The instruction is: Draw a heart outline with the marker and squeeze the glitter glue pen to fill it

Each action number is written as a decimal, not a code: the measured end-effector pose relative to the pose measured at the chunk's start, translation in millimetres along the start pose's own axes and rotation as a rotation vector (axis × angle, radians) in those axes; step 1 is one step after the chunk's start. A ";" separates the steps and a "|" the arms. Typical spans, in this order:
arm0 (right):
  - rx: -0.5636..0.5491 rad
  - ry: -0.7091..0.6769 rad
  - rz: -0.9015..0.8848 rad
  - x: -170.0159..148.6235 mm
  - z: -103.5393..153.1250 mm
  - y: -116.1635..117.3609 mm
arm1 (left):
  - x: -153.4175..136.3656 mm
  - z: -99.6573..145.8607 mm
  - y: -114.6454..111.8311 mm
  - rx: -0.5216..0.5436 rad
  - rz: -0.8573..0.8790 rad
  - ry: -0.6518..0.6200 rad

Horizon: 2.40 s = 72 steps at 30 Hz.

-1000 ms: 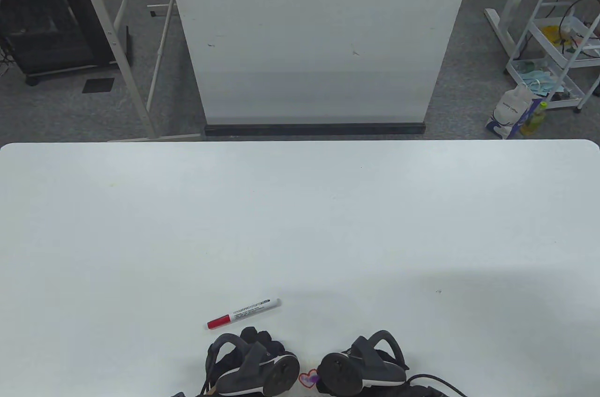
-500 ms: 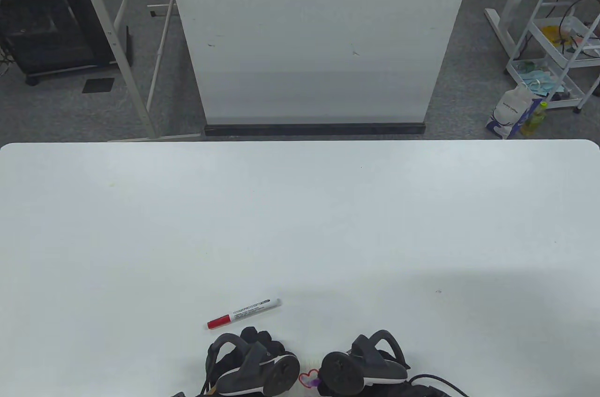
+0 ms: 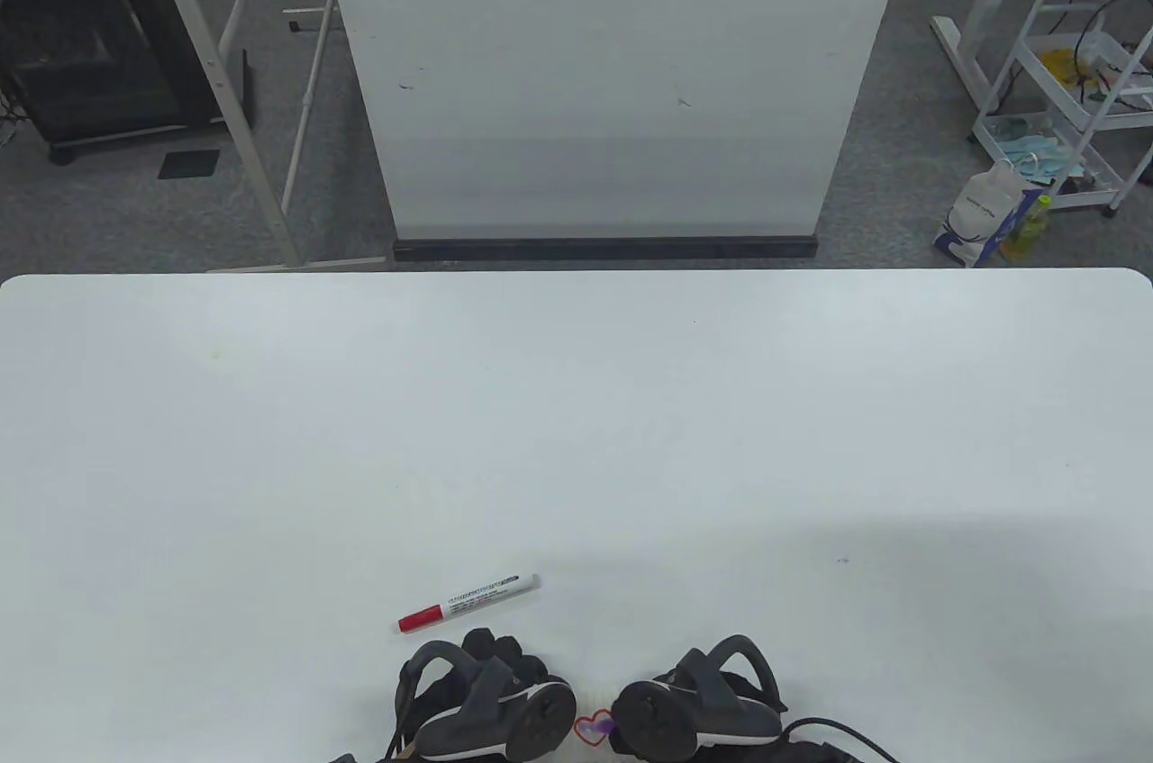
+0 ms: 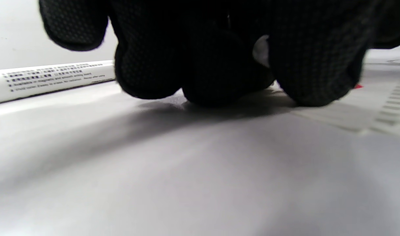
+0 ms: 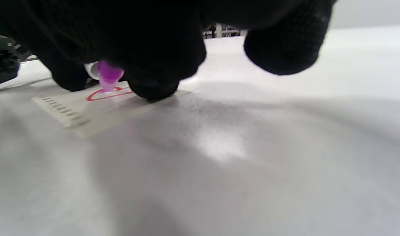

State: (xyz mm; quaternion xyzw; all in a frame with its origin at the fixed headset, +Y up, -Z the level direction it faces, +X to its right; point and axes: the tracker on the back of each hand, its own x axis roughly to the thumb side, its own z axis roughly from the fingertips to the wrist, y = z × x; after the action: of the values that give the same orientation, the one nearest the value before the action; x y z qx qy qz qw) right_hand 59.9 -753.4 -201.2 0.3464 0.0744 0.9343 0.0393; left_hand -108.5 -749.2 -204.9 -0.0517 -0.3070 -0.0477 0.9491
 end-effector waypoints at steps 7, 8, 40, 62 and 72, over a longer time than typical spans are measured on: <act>0.059 -0.028 -0.052 -0.8 0.2 -0.4 | 0.1 -0.1 0.0 0.000 0.000 0.000; 0.053 -0.030 -0.042 -0.8 0.0 -0.4 | 0.1 -0.1 0.0 0.000 0.000 0.000; 0.047 -0.020 -0.026 -1.0 0.6 -2.2 | 0.8 -0.5 -0.1 -0.004 -0.005 0.001; 0.087 -0.041 -0.049 -2.1 1.6 -3.3 | 1.0 -1.1 0.4 -0.005 -0.006 0.002; 0.057 -0.022 -0.022 -3.1 1.4 -4.1 | 1.2 -1.1 0.3 -0.005 -0.006 0.002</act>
State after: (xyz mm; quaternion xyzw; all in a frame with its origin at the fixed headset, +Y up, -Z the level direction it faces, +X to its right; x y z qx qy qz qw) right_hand 63.2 -749.6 -202.8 0.3569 0.1041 0.9274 0.0404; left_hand -106.9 -749.2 -205.1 -0.0529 -0.3059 -0.0512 0.9492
